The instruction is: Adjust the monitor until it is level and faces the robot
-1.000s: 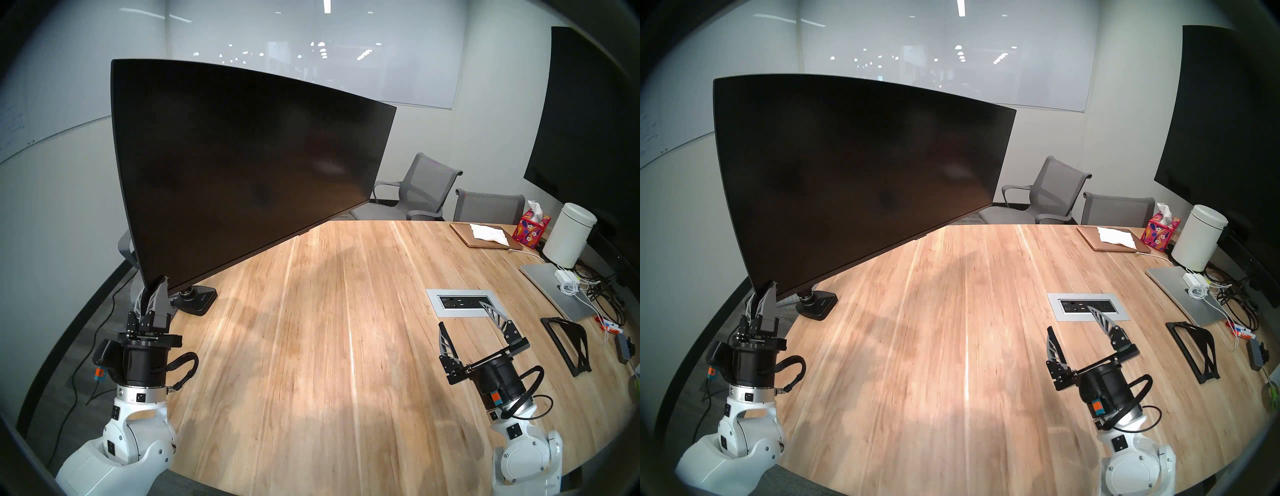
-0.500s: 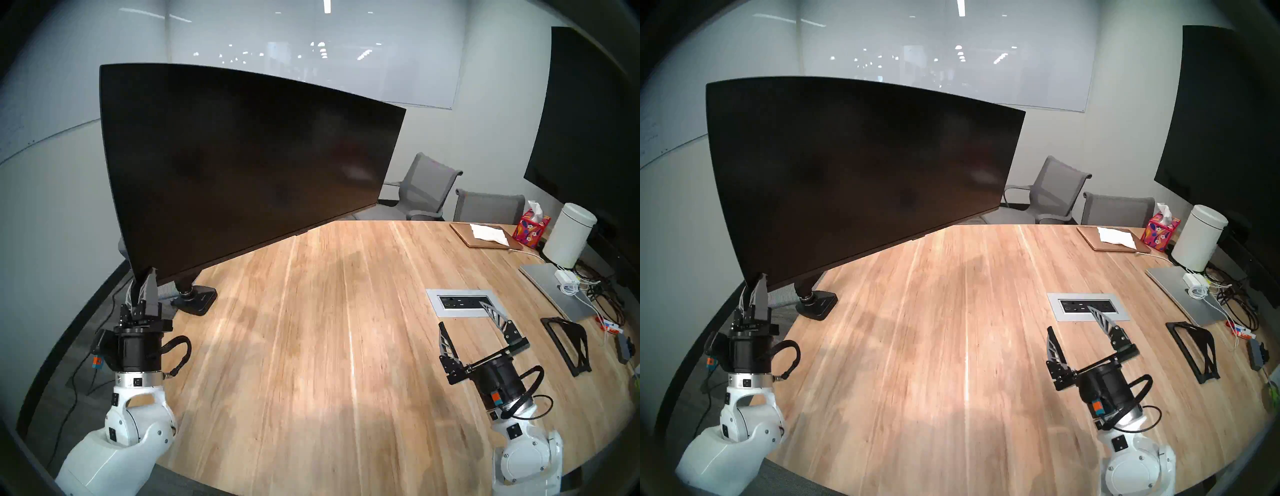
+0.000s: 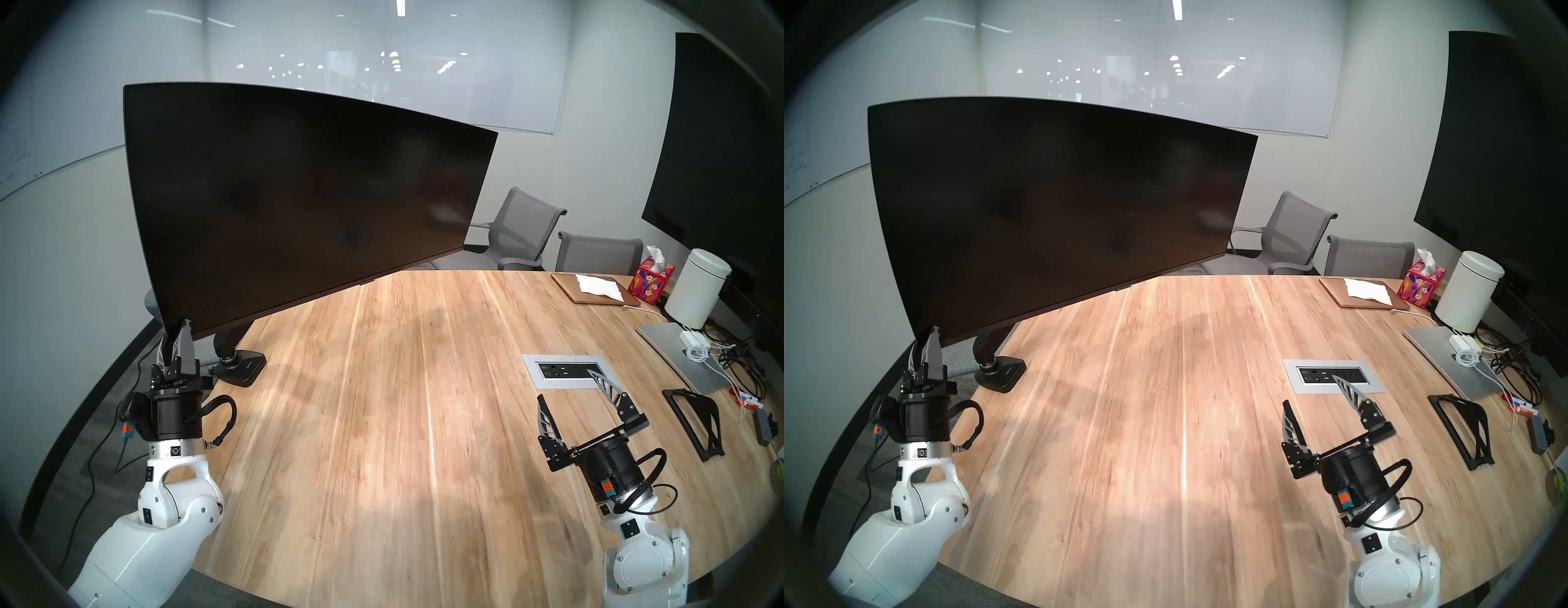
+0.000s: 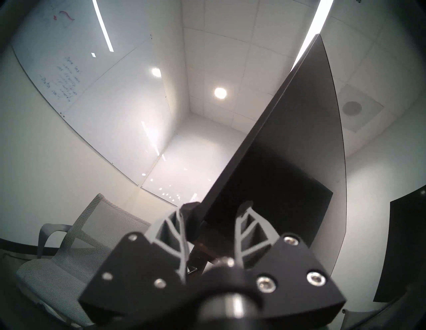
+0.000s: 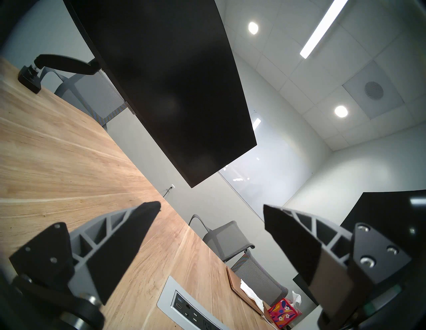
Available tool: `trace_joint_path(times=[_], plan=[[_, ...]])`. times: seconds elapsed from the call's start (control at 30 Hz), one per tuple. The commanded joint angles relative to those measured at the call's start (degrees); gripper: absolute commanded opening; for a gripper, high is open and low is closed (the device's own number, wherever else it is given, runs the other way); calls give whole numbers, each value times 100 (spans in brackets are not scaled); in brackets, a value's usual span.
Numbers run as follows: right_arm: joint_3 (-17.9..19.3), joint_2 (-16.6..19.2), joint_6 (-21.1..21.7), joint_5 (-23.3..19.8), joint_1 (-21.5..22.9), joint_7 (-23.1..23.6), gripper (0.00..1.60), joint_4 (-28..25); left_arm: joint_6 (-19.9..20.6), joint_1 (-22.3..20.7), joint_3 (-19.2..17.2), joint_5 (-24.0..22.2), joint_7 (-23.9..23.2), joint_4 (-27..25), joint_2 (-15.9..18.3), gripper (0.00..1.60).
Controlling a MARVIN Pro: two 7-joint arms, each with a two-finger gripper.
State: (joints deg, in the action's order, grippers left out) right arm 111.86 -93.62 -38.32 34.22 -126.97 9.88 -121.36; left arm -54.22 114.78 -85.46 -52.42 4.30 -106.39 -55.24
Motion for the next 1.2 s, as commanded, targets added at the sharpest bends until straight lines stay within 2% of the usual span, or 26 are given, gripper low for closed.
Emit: trace_joint_path(times=[0.0, 0.47, 1.17], plan=[[-2, -11, -6, -39, 9, -16, 160, -123, 97, -98, -50, -162, 161, 99, -58, 0], [-2, -11, -6, -39, 9, -16, 160, -123, 195, -401, -134, -319, 194, 310, -107, 0], [-2, -11, -5, -40, 8, -15, 160, -124, 295, -694, -68, -56, 369, 556, -293, 0]])
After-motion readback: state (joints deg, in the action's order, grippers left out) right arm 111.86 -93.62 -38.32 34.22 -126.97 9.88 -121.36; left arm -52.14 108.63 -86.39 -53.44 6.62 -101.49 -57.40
